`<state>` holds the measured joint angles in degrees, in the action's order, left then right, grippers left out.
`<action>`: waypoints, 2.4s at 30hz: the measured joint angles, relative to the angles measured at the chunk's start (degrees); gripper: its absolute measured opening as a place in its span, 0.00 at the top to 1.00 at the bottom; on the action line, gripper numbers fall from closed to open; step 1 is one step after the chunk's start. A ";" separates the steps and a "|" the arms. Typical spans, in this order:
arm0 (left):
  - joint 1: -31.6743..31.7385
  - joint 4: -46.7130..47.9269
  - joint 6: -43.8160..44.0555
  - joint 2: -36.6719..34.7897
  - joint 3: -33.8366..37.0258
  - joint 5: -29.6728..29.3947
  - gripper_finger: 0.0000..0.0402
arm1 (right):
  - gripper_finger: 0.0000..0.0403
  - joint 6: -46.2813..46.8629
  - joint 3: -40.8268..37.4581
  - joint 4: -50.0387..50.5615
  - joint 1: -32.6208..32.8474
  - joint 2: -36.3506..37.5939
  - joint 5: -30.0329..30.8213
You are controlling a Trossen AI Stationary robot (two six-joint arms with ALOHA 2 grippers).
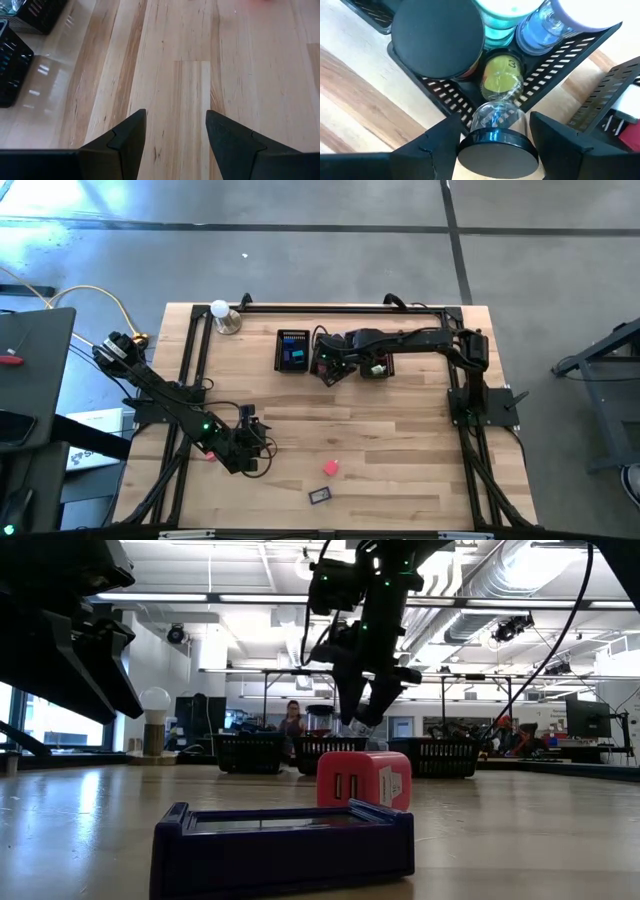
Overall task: Pick & Place Office items
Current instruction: Put the light green hourglass into the black bin
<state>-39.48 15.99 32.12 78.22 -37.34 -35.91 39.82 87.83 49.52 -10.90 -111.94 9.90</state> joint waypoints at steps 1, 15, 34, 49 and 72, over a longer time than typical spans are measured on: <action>0.00 0.00 0.00 0.00 0.00 0.01 0.51 | 0.44 -0.27 0.00 0.02 0.02 0.00 0.51; -0.01 0.04 0.00 0.00 0.00 0.01 0.51 | 0.44 2.38 -0.02 4.87 0.25 1.07 0.23; -0.01 0.04 0.46 0.00 0.00 -0.19 0.51 | 0.62 1.84 0.02 4.34 -0.80 1.10 -1.28; 0.00 0.57 0.46 0.00 0.00 -0.19 0.51 | 0.99 -1.45 9.35 10.23 0.65 1.07 2.07; -0.11 0.68 0.90 0.00 0.00 0.83 0.51 | 0.99 7.37 13.99 25.95 12.69 1.57 19.55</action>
<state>-39.59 16.67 33.01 78.22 -37.34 -35.08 47.19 101.82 75.47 1.80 -110.37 29.45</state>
